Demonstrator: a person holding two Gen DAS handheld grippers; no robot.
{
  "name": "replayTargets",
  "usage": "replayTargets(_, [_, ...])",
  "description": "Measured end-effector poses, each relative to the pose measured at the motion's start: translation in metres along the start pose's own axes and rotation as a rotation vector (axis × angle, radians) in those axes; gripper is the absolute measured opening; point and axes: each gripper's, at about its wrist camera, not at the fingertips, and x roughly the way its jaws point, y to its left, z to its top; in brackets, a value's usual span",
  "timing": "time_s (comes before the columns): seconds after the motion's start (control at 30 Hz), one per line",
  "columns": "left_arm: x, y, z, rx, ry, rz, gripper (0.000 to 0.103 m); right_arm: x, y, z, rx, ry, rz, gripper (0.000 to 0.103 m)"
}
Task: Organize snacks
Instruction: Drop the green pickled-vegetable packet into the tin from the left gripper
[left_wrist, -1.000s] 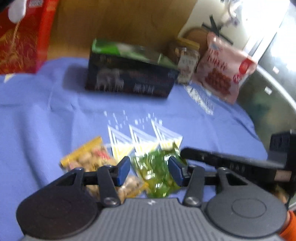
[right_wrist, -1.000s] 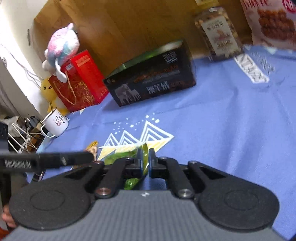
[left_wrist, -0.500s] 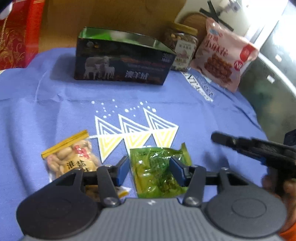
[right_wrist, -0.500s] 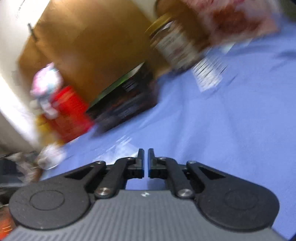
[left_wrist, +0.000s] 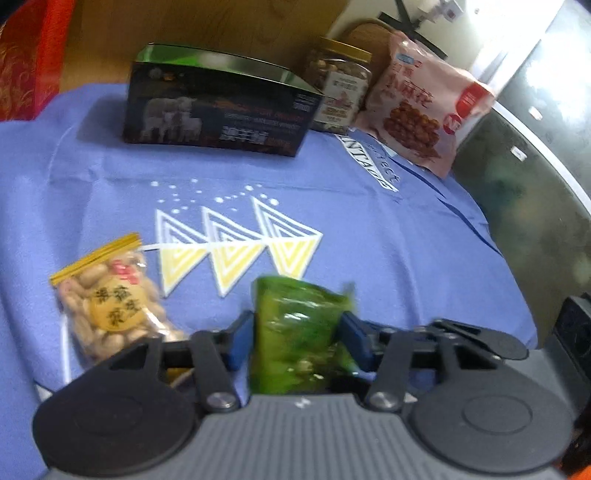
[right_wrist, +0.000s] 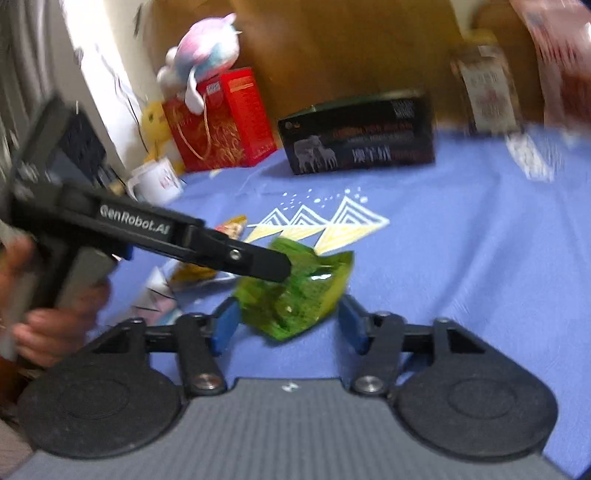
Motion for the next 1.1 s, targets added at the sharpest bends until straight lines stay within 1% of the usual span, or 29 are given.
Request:
replayTargets(0.03, [0.002,-0.001,0.001,-0.007,0.005,-0.006,0.037,0.005,0.002,0.001,-0.027,-0.001,-0.014,0.026])
replayTargets(0.07, [0.004,-0.001,0.004,-0.011,-0.003,0.004,0.036,0.009,0.005,0.004,-0.037,-0.003,-0.006,0.007])
replayTargets(0.1, [0.004,0.0,0.009,-0.01,-0.011,0.013,0.031,0.012,0.003,0.007,-0.025,0.0,0.02,0.005])
replayTargets(0.13, [0.004,0.003,0.015,-0.015,-0.017,0.011,0.027,0.014,0.003,0.011,-0.022,-0.01,0.013,0.003])
replayTargets(0.17, [0.003,0.007,0.023,-0.027,-0.02,-0.001,0.023,0.015,0.002,0.016,-0.027,-0.021,0.005,0.003])
replayTargets(0.23, [-0.004,0.012,0.042,-0.049,-0.045,-0.04,0.022,0.018,-0.002,0.033,-0.016,-0.054,0.011,0.003])
replayTargets(0.27, [-0.008,0.012,0.053,-0.045,-0.069,-0.038,0.023,0.019,-0.004,0.045,-0.012,-0.072,0.018,0.003])
replayTargets(0.3, [-0.012,0.01,0.066,-0.022,-0.103,-0.021,0.023,0.024,-0.004,0.056,-0.014,-0.088,0.019,0.003])
replayTargets(0.37, [-0.019,0.01,0.091,0.011,-0.169,0.002,0.024,0.037,-0.006,0.088,-0.04,-0.129,0.009,0.003])
replayTargets(0.5, [-0.021,0.024,0.153,-0.004,-0.273,0.021,0.024,0.064,-0.015,0.144,-0.073,-0.199,-0.017,0.003])
replayTargets(0.53, [-0.019,0.029,0.168,-0.017,-0.294,0.023,0.025,0.072,-0.017,0.155,-0.077,-0.21,-0.035,0.003])
replayTargets(0.57, [-0.014,0.035,0.181,-0.037,-0.31,0.025,0.034,0.084,-0.02,0.169,-0.079,-0.212,-0.055,0.003])
replayTargets(0.6, [-0.009,0.042,0.192,-0.054,-0.317,0.027,0.049,0.095,-0.023,0.178,-0.082,-0.199,-0.073,0.005])
replayTargets(0.63, [-0.002,0.047,0.202,-0.064,-0.314,0.044,0.051,0.107,-0.027,0.185,-0.09,-0.191,-0.105,0.006])
replayTargets(0.67, [0.004,0.052,0.208,-0.074,-0.312,0.086,0.051,0.117,-0.031,0.19,-0.1,-0.195,-0.157,0.009])
replayTargets(0.7, [0.007,0.057,0.211,-0.081,-0.306,0.127,0.051,0.124,-0.037,0.191,-0.1,-0.184,-0.202,0.009])
replayTargets(0.73, [0.007,0.061,0.211,-0.089,-0.297,0.146,0.051,0.126,-0.044,0.191,-0.075,-0.172,-0.219,0.009])
replayTargets(0.77, [0.004,0.065,0.207,-0.098,-0.291,0.144,0.051,0.121,-0.052,0.187,-0.026,-0.171,-0.206,0.009])
replayTargets(0.83, [-0.008,0.07,0.19,-0.102,-0.285,0.123,0.051,0.104,-0.061,0.175,0.041,-0.189,-0.15,0.009])
replayTargets(0.9, [-0.021,0.07,0.167,-0.085,-0.261,0.131,0.051,0.087,-0.063,0.157,0.089,-0.178,-0.094,0.009])
replayTargets(0.97, [-0.033,0.068,0.137,-0.051,-0.219,0.157,0.051,0.078,-0.06,0.136,0.16,-0.113,-0.01,0.01])
replayTargets(1.03, [-0.041,0.069,0.109,-0.034,-0.179,0.176,0.051,0.072,-0.05,0.109,0.197,-0.045,0.083,0.011])
replayTargets(1.1, [-0.049,0.072,0.083,-0.043,-0.141,0.195,0.051,0.068,-0.035,0.086,0.207,0.026,0.151,0.018])
